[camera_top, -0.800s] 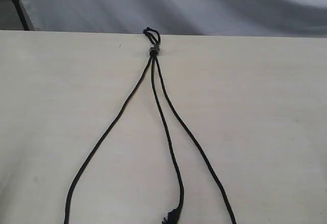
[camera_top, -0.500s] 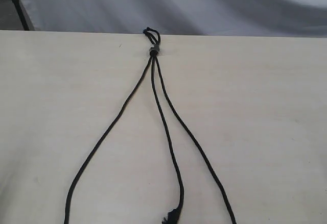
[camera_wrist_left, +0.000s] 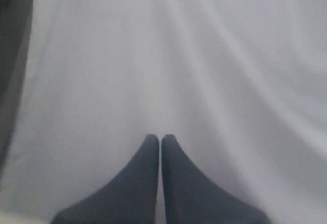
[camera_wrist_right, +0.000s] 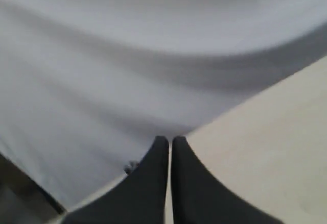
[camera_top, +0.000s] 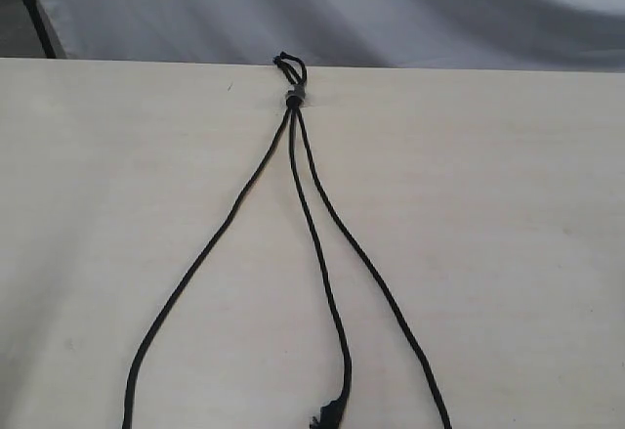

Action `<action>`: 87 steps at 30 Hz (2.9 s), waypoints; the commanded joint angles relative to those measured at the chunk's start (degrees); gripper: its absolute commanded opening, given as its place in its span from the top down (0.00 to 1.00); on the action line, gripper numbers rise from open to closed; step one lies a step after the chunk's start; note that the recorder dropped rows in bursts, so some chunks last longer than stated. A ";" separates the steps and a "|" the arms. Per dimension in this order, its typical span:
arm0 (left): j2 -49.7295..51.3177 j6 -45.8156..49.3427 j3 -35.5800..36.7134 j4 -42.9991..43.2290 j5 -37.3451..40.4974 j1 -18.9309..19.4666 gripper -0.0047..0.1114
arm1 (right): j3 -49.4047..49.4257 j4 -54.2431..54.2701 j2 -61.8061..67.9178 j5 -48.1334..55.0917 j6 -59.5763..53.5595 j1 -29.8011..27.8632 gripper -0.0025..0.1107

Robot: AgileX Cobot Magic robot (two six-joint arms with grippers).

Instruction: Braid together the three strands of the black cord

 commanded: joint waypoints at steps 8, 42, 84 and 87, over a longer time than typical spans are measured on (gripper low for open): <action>1.83 -16.78 -9.05 17.54 -14.14 0.09 0.96 | -7.24 -29.00 -0.39 -24.00 12.76 -0.26 0.98; 68.60 -53.91 -35.27 78.29 27.82 -26.72 0.96 | -36.44 -109.91 74.04 -19.64 75.75 -0.26 0.98; 80.08 -7.60 -49.64 20.79 52.85 -31.11 0.96 | -40.92 -126.85 74.59 -31.71 94.33 -0.26 0.98; 80.08 -7.60 -49.64 20.79 52.85 -31.11 0.96 | -39.72 -126.85 69.70 -31.61 94.55 -0.26 0.98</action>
